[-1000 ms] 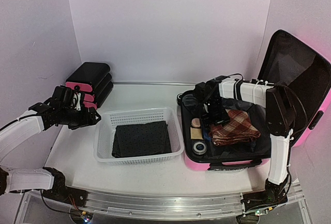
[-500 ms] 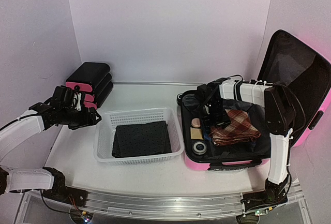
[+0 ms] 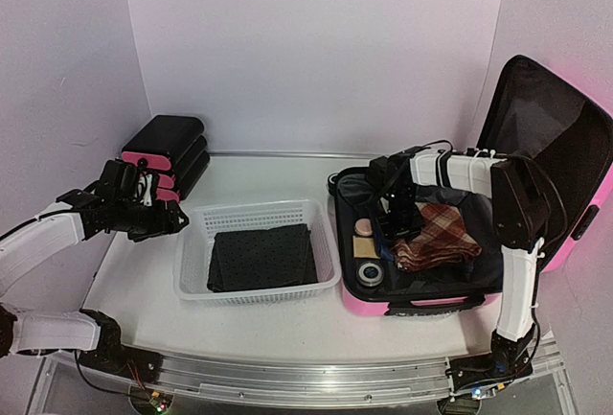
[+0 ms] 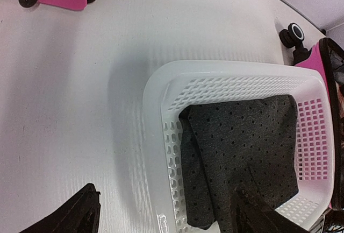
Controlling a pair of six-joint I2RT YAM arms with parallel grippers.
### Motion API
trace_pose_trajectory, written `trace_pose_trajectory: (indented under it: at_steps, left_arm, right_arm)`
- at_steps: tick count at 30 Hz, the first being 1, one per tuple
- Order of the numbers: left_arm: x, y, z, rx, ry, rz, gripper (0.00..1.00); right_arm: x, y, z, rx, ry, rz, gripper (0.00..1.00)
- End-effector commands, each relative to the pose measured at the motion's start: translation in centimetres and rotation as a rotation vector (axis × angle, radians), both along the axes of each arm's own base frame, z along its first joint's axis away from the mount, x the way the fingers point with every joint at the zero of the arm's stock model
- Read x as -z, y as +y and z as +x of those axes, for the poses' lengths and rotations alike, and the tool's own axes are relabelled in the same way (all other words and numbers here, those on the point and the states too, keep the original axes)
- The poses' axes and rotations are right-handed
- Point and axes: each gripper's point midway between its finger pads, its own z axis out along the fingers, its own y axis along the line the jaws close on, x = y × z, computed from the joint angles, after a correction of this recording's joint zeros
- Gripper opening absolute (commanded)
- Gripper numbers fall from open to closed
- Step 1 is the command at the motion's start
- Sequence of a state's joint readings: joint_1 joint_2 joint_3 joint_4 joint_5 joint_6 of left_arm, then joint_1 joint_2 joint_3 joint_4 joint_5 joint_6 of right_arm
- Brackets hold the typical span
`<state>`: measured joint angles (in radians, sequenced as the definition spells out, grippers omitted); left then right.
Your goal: Open, take out, and arrange the luggage
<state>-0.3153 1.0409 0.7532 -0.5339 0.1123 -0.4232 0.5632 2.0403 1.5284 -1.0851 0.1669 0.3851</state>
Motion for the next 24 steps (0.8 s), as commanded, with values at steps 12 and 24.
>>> trace_pose_trajectory:
  at_steps: [12,24]
  left_arm:
    - [-2.0,-1.1,1.4,0.024,-0.051,-0.035,0.84]
    - [-1.7,-1.3,1.6,0.03,-0.043,-0.039,0.84]
  right_arm:
    - [-3.3,-1.0,0.0,-0.028,-0.041,0.062,0.13]
    - [-3.4,-0.3,0.3,-0.027,-0.072,0.18,0.0]
